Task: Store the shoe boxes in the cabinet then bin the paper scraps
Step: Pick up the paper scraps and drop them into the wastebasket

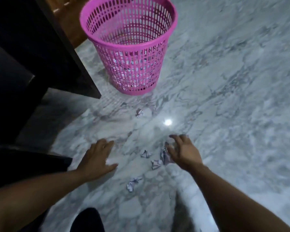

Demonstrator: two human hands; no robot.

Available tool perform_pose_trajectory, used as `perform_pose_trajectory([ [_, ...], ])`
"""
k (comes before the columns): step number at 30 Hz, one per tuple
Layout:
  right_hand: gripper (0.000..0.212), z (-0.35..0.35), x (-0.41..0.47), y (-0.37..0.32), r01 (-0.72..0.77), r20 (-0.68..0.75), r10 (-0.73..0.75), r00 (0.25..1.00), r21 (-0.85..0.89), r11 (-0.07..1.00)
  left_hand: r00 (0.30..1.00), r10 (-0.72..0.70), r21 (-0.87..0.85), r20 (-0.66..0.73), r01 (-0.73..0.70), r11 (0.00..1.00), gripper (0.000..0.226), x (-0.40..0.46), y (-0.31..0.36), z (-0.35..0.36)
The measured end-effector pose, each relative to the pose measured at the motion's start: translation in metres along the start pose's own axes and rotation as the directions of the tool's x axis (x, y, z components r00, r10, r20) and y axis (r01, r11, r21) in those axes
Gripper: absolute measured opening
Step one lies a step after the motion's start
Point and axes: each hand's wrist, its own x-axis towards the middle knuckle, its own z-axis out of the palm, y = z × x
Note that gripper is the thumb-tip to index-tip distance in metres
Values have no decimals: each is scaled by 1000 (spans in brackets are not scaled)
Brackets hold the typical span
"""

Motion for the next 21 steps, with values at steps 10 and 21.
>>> perform_pose_trajectory([
  [10,33,46,-3,-37,165,279,-114,954,-168,972,993,108,-264,-52,-118,957,9,15,36,30],
  [21,6,40,18,-40,3,100,-6,995,36,999,877,465,227,122,-481,847,47,-24,82,55],
])
